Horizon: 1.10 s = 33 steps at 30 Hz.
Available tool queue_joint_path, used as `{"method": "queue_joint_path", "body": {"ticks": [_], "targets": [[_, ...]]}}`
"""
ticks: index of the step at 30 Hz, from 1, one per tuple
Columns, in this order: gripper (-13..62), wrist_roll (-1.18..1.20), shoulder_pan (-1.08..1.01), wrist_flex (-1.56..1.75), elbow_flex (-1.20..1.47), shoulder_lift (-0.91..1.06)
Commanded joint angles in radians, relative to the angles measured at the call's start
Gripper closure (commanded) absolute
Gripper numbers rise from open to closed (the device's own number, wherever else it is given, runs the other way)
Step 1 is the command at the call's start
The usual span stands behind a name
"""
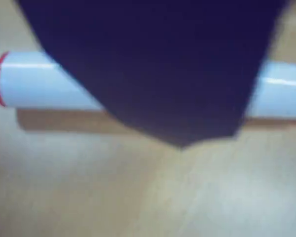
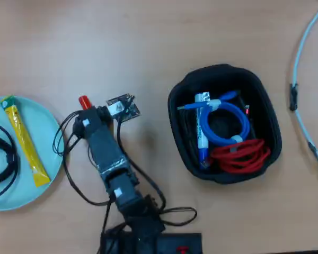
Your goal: Pick up the red pen and put it in the black bowl
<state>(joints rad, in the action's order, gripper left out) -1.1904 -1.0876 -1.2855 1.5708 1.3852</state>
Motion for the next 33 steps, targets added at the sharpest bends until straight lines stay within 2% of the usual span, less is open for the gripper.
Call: {"method": "queue_joint_path", "body": {"ticks": [1,8,17,24,27,33], "targets": [[1.8,-0.15,0.011,-0.003,-0.089,0.003],[1.8,-0.207,0.006,-0.006,-0.097,-0.04],[1.8,-0.417,-0.006,-0.008,-0.106,-0.13],[2.1,-0.426,-0.014,-0.009,-0.092,-0.192],[7.4,-0.416,-0.008,-0.011,-0.092,-0.193],[28.6,-0.414,0.026,-0.034,-0.092,-0.192]]}}
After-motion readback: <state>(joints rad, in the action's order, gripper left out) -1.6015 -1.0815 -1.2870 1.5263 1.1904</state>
